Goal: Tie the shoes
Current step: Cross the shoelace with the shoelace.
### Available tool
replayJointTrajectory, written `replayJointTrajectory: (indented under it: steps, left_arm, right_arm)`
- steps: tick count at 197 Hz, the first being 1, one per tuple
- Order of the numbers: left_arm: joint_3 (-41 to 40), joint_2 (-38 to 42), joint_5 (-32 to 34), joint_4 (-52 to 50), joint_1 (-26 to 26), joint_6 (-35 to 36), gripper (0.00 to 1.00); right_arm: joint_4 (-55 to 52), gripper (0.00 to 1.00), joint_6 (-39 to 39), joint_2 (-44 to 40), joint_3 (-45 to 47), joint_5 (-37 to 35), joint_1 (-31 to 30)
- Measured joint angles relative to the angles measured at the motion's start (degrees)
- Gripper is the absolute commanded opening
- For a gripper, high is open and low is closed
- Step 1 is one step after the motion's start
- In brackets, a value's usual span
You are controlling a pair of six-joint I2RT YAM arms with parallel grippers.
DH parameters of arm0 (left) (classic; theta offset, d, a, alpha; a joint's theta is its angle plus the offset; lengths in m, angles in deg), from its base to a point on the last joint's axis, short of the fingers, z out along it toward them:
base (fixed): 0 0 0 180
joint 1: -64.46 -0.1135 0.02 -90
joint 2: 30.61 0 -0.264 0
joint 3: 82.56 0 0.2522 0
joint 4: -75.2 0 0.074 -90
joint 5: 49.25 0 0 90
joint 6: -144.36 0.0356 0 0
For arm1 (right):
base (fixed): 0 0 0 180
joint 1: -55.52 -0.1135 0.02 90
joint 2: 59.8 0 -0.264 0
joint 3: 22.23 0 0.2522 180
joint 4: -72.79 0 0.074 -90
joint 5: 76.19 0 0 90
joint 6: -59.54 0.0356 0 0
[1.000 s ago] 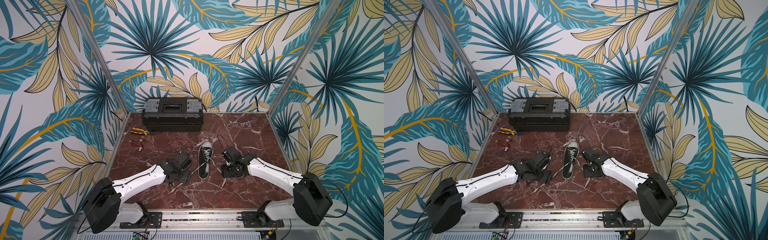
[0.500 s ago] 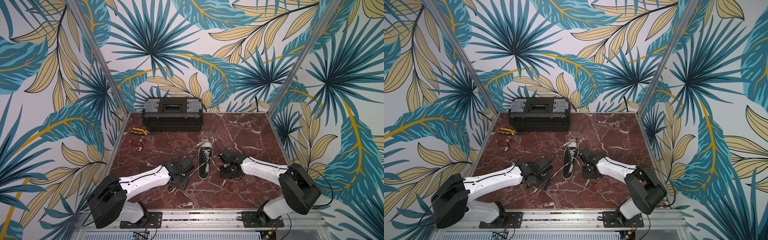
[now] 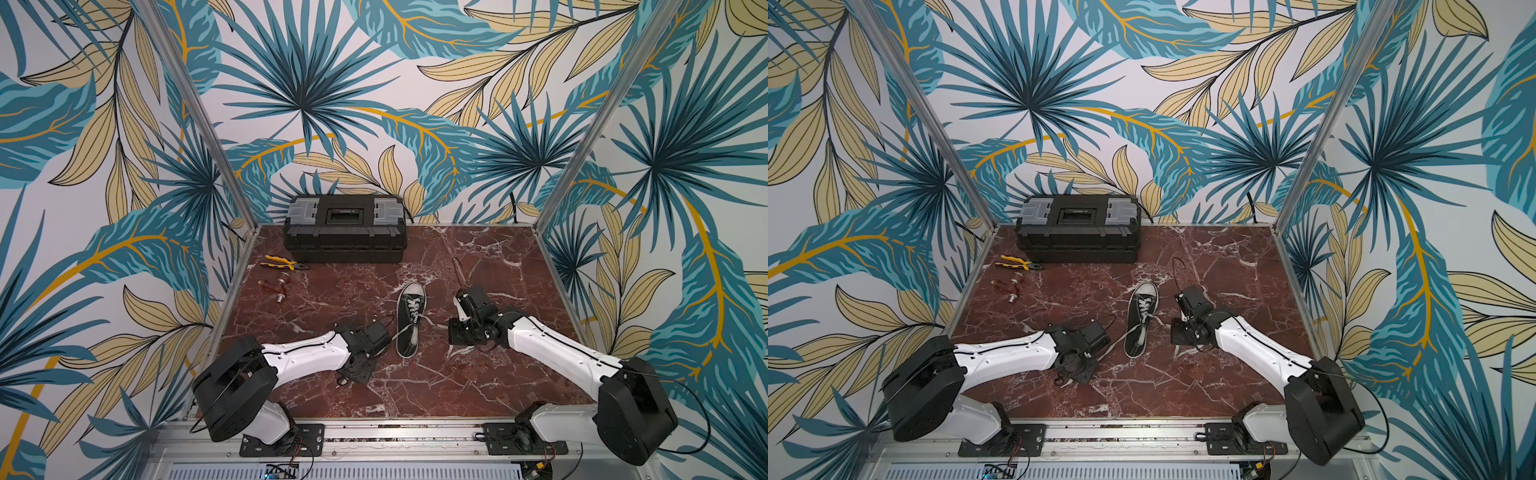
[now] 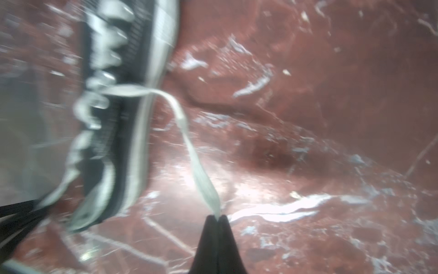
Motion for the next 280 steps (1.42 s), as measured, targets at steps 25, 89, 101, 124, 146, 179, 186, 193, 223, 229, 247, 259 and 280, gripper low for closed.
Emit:
replayJointTrajectory:
  steps: [25, 89, 101, 124, 146, 179, 186, 193, 223, 229, 247, 259, 280]
  left_arm:
    - [-0.61, 0.48, -0.04, 1.97, -0.98, 0.11, 0.00]
    - [-2.51, 4.87, -1.33, 5.99, -1.84, -0.44, 0.00]
    - [-3.17, 5.77, -1.95, 6.78, -1.84, -0.68, 0.00]
    - [-4.20, 6.99, -2.82, 7.58, -1.84, -1.22, 0.00]
    - [-4.33, 8.55, -2.86, 7.82, -1.84, -1.79, 0.00]
    - [-4.33, 11.50, -2.19, 7.65, -1.99, -2.23, 0.00]
    - [-4.33, 11.91, -1.90, 7.54, -2.08, -2.23, 0.00]
    - [-4.33, 12.22, -1.55, 7.43, -2.19, -2.23, 0.00]
    - [-3.82, 12.26, 0.00, 6.21, -3.74, -1.11, 0.00]
    - [-3.39, 12.15, 0.24, 5.75, -4.13, -0.70, 0.00]
    - [-1.07, 11.32, 0.90, 4.98, -5.53, 0.87, 0.00]
    - [1.29, 10.14, 1.57, 4.66, -6.43, 2.38, 0.00]
    - [6.64, 6.49, 2.69, 4.55, -7.96, 5.40, 0.00]
  right_arm:
    - [3.02, 0.00, 2.27, -0.61, -3.80, 9.14, 0.44]
    - [28.06, 0.01, 21.92, 12.31, -11.56, 12.24, -1.55]
    - [30.47, 0.01, 24.74, 16.11, -13.25, 9.33, -2.95]
    - [33.11, 0.02, 28.81, 23.69, -17.66, 4.07, -6.05]
    - [34.64, 0.05, 31.50, 30.05, -20.85, 0.15, -8.76]
    - [34.14, 0.23, 32.33, 36.81, -23.45, -1.20, -11.80]
    - [33.81, 0.28, 32.11, 37.35, -23.69, -1.18, -12.22]
    - [33.24, 0.31, 31.74, 37.46, -23.71, -1.11, -12.52]
    - [30.75, 0.46, 29.14, 34.80, -23.12, -1.68, -12.59]
    - [30.38, 0.48, 28.35, 33.53, -22.56, -1.86, -12.50]
    - [29.53, 0.51, 26.67, 28.74, -19.96, -2.27, -12.07]
    - [29.33, 0.52, 25.86, 25.14, -17.66, -2.29, -11.50]
    - [28.20, 0.54, 23.98, 19.45, -13.70, -3.50, -10.05]
